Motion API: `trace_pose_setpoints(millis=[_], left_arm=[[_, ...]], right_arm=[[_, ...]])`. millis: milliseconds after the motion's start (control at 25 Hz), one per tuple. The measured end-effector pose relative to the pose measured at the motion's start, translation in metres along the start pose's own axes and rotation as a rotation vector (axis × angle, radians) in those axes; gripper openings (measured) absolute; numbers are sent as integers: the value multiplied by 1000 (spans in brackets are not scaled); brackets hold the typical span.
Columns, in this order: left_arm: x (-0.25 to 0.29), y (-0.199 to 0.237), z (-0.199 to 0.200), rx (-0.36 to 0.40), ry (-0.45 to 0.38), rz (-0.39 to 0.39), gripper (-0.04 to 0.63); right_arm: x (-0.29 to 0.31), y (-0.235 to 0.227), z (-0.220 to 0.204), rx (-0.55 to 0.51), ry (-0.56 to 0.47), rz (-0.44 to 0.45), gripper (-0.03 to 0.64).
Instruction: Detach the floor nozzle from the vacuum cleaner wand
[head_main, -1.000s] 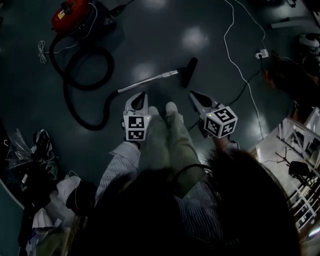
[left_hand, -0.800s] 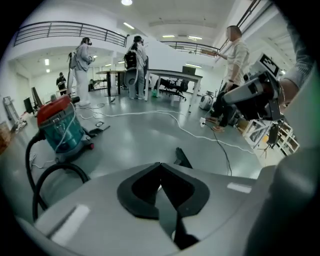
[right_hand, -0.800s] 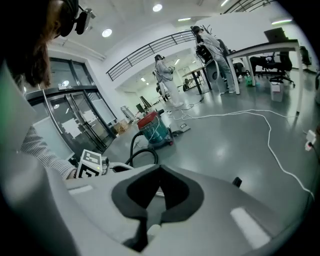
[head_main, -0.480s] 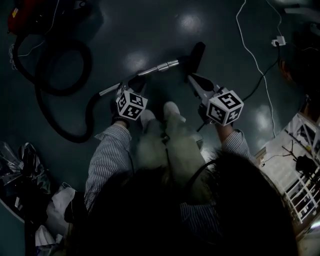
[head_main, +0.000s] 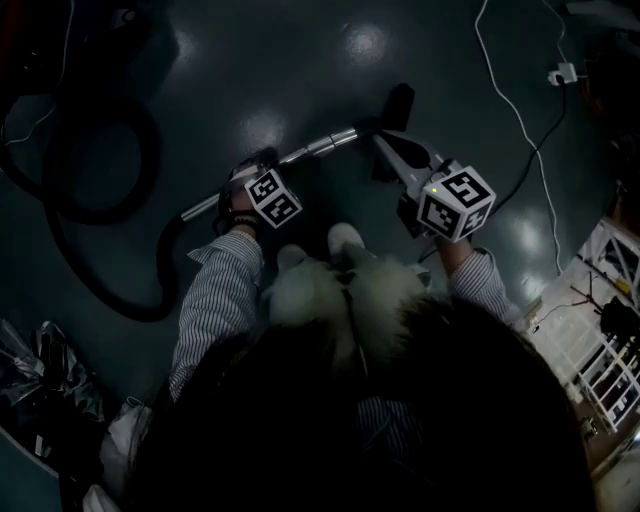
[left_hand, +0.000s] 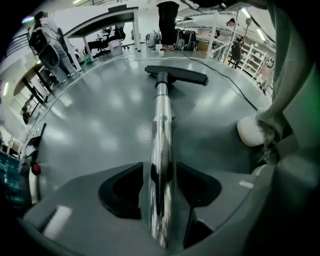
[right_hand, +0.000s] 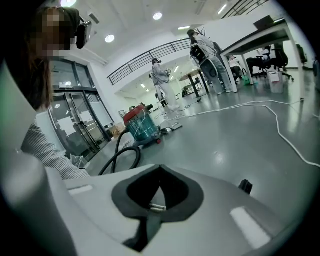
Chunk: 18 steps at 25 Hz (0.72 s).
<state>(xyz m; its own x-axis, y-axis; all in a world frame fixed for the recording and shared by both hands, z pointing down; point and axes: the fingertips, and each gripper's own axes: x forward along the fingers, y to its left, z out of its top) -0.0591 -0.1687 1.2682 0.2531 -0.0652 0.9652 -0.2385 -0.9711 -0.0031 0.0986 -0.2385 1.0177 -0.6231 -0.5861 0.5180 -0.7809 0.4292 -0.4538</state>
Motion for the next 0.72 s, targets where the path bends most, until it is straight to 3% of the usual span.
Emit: trace_pose_setpoints(millis=[160,400,720], left_arm=[[25,-2,-7,55,74,-28,186],[23,-3,-5,-4,80,-21,178],[-41,-15,22,29,94,-38,178]], right_arm=[[-1,-11,-3,4,-18,-36,2],[-10,-17,-2,33,-31,-75,2],[-46,21,55,55,-98,-54,2]])
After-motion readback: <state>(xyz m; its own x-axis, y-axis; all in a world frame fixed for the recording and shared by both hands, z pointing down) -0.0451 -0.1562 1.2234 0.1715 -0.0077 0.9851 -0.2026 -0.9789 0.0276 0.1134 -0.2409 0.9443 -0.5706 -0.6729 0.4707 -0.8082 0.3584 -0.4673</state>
